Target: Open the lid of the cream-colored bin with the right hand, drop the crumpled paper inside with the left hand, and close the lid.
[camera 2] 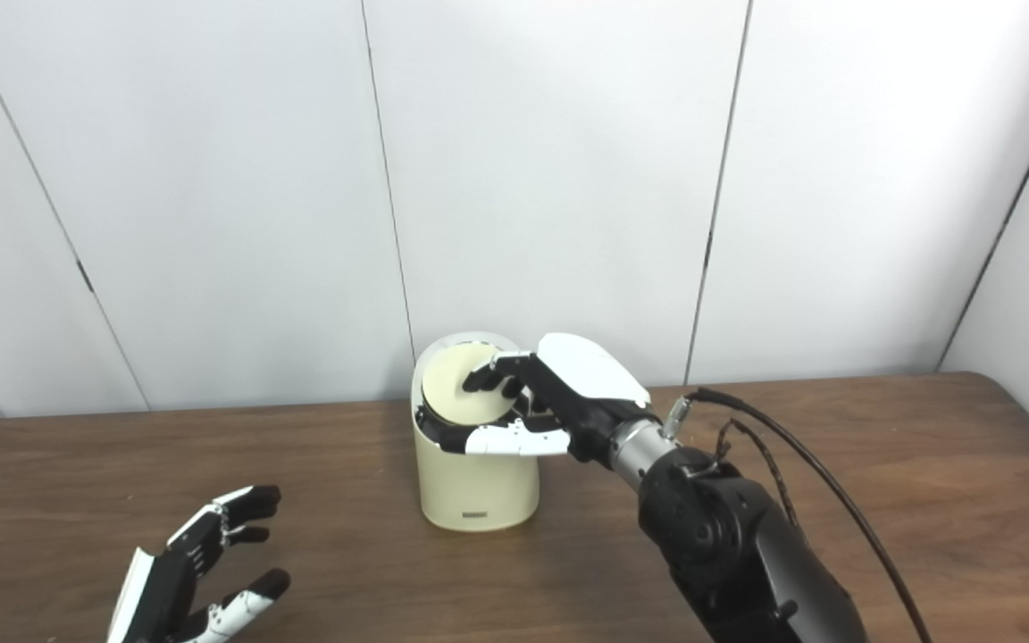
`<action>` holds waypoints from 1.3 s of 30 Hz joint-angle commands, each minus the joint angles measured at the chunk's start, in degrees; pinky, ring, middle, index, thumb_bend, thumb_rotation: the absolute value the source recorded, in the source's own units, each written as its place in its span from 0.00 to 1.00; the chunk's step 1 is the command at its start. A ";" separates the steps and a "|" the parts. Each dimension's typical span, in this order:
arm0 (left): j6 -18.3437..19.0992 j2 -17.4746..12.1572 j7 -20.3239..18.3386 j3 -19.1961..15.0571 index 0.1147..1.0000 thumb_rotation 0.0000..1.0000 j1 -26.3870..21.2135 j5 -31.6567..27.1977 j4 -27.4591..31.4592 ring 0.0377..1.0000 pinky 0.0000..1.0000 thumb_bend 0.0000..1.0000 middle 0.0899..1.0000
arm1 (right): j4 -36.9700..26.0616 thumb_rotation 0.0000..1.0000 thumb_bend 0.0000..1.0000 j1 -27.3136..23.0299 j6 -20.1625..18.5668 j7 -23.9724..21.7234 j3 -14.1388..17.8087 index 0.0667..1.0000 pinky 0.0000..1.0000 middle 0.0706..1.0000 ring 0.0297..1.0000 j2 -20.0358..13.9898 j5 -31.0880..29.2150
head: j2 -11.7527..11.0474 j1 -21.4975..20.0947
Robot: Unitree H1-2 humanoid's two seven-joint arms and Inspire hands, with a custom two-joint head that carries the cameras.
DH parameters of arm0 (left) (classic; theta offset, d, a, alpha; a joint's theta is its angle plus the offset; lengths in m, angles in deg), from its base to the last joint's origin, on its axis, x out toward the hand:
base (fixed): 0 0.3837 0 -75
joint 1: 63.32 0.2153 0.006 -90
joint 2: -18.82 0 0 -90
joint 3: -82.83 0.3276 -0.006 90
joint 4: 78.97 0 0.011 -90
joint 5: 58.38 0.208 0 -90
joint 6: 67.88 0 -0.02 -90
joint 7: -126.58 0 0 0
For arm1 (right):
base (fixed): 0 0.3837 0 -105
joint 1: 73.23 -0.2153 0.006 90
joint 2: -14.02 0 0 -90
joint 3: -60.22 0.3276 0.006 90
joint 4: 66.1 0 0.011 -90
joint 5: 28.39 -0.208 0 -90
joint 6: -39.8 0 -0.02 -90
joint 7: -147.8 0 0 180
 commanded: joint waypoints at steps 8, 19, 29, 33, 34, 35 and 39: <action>-0.94 0.83 0.75 0.54 0.73 0.55 -1.39 0.74 -0.59 0.76 0.69 0.93 0.76 | -1.16 0.96 0.95 -3.95 1.44 -2.57 -1.67 0.72 0.71 0.76 0.79 2.17 0.13 | -0.25 -0.19; -2.09 1.14 1.10 0.88 0.73 0.55 -2.03 1.06 -1.83 0.77 0.70 0.92 0.76 | -2.02 0.92 0.91 -5.83 4.71 -5.77 -4.48 0.68 0.76 0.71 0.77 0.23 2.21 | -0.45 -0.19; -1.28 1.53 0.92 1.21 0.73 0.55 -2.07 0.86 -1.27 0.77 0.69 0.92 0.76 | -2.31 0.94 0.94 -6.16 8.44 -8.30 -7.79 0.66 0.78 0.70 0.77 -1.37 6.32 | -0.43 -0.08; -1.17 1.64 1.12 1.22 0.73 0.54 -2.09 1.16 -1.32 0.77 0.69 0.92 0.76 | -2.02 0.93 0.94 -6.19 8.98 -9.43 -8.33 0.66 0.78 0.70 0.76 -1.39 7.64 | -0.42 -0.14; -1.25 1.62 1.11 1.24 0.73 0.54 -2.10 1.18 -1.35 0.77 0.69 0.92 0.76 | -1.98 0.92 0.94 -6.24 9.14 -9.85 -8.57 0.66 0.78 0.69 0.76 -1.41 8.06 | -0.42 -0.14; -1.38 1.60 1.08 1.26 0.73 0.54 -2.13 1.17 -1.44 0.77 0.69 0.92 0.76 | -1.91 0.92 0.94 -6.31 9.41 -10.25 -8.83 0.66 0.78 0.69 0.76 -1.47 8.50 | -0.44 -0.31; -1.53 1.70 1.13 1.29 0.73 0.54 -2.23 1.07 -1.74 0.77 0.69 0.91 0.76 | -1.17 0.93 0.93 -7.32 10.45 -12.98 -10.77 0.65 0.76 0.68 0.75 -1.91 10.98 | -0.53 -0.26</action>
